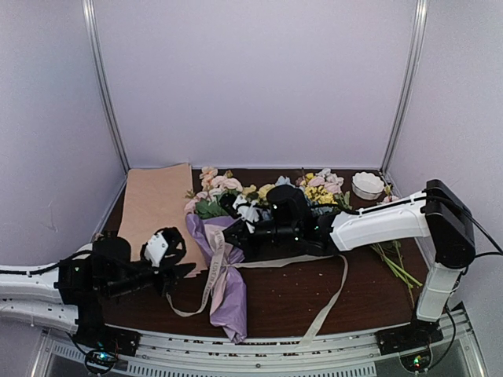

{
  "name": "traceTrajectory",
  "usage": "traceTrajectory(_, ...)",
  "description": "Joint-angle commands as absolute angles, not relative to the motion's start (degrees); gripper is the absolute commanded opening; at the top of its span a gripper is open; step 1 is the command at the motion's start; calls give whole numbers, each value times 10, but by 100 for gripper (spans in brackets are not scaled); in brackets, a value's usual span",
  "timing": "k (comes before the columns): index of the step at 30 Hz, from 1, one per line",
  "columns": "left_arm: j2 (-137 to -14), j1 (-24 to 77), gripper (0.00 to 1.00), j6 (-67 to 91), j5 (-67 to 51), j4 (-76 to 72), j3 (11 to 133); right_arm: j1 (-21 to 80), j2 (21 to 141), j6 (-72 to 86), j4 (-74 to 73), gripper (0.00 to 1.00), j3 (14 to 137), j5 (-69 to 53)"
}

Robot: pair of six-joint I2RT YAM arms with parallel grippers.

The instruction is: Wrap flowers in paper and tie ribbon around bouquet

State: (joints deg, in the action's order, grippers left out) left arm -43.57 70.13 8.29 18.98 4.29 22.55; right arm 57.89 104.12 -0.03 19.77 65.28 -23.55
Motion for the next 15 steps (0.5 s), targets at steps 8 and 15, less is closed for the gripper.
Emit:
traceTrajectory(8,-537,530,72,15,-39,7,344,577,1020,-26,173,0,663,-250)
traceTrajectory(15,-627,459,73,22,-166,31,413,577,1018,-32,165,0,663,-248)
